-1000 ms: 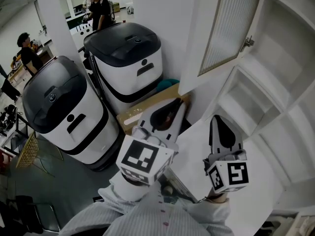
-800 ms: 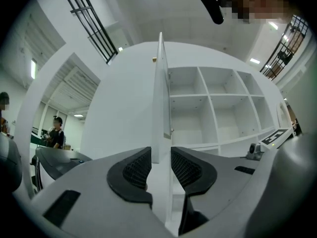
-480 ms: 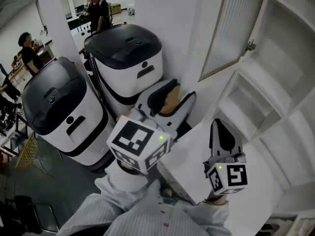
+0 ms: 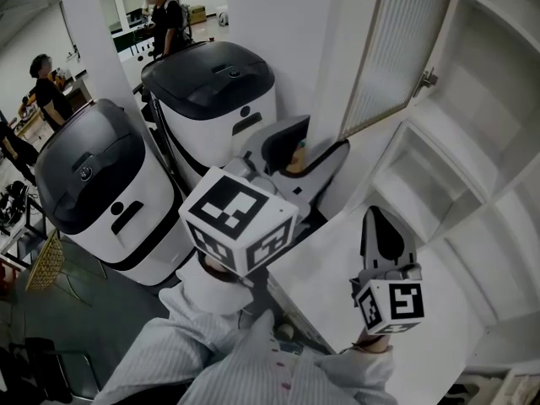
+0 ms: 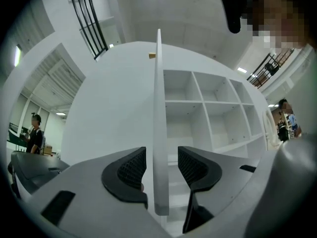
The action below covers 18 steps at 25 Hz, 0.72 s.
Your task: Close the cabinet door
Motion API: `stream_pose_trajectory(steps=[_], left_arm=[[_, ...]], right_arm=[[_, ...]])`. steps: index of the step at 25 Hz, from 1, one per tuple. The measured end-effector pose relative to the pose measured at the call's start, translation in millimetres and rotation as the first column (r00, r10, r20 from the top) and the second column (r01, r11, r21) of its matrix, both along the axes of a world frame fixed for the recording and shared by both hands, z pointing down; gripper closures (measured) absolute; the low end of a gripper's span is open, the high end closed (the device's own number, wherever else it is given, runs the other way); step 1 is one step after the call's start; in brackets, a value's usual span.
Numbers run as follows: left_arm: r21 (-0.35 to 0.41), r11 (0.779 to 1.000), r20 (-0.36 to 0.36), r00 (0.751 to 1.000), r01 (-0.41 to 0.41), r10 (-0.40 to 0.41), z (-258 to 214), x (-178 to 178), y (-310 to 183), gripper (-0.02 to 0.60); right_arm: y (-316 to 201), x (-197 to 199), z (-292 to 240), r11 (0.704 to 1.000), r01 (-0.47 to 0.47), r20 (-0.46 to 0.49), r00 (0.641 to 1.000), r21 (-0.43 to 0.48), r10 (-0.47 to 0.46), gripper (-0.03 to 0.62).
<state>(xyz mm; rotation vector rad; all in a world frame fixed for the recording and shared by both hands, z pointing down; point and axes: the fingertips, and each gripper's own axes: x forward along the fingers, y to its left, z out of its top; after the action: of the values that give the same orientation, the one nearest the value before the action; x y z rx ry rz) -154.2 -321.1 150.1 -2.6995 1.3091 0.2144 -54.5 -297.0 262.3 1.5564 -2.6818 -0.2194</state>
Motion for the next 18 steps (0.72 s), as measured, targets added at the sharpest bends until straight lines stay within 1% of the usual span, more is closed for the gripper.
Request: stream_pose_trajectory(steps=[1,3,5,12,18], left_arm=[[0.0,1.0,0.001,1.0,-0.004,0.004,0,0,0,0.379],[0.002,1.0,0.006,1.0,-0.003,0.003,-1,0,-1,0.423],[0.005,1.0,0.015,1.0,-0.001,0.001,0,0,-2,0.491],[-0.015,0.999,0.015,0.999,-0.047,0.047,1,3,-5,0.5],[-0.01,0.997,0.006,0.997,-0.077,0.077,0,2,-4,0.5]], right_arm=[[0,0,0,1.0,-0.003,-0.002,1.0,0.0,0.003,0.582],[1,1,0,1.0,-0.011,-0.004,1.0,0.0,0.011,0.582],[0,3,1,1.0,-0.019,-0.005,1.0,0.0,0.019,0.582],[-2,3,5,0.998,-0.054,-0.001,0.999,-0.013,0.054,0.582],[4,2,16,0.994,-0.107,0.007,0.994,-0.038,0.107,0.582]])
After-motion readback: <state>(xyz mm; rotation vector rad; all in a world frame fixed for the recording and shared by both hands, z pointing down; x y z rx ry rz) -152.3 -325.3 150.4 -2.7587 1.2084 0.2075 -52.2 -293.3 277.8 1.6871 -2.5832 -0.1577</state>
